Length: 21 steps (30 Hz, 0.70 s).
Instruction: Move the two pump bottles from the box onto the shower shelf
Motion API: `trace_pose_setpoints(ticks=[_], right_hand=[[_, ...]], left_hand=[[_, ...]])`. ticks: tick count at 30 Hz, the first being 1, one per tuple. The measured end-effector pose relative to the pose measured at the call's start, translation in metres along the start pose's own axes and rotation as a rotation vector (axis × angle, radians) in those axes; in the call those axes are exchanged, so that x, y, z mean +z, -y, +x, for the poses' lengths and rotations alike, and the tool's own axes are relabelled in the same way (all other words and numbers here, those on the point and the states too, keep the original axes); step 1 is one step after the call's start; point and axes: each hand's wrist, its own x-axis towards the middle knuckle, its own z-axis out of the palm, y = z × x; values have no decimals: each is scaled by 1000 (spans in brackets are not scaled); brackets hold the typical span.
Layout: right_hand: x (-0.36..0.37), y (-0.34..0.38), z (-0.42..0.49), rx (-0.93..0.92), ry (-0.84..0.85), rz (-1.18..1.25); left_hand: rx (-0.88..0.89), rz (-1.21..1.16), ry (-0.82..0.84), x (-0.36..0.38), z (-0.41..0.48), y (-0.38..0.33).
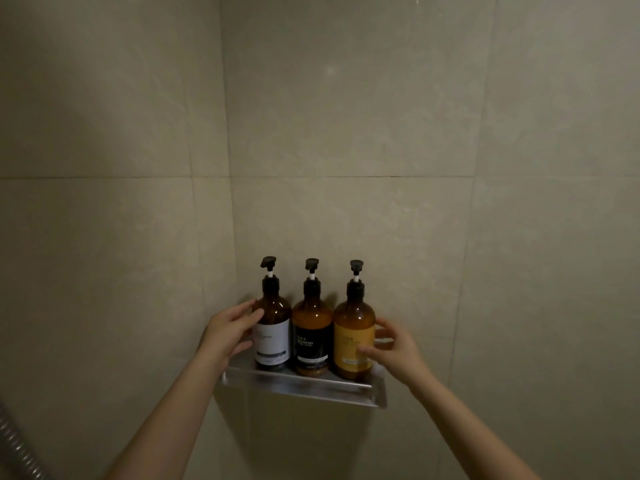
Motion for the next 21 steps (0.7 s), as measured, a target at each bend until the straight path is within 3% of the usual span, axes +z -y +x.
trace_pose_setpoints(ticks=[21], right_hand=[[-4, -2, 4, -7, 47, -14]], left_hand=[[-22, 12, -15, 3, -7, -4]])
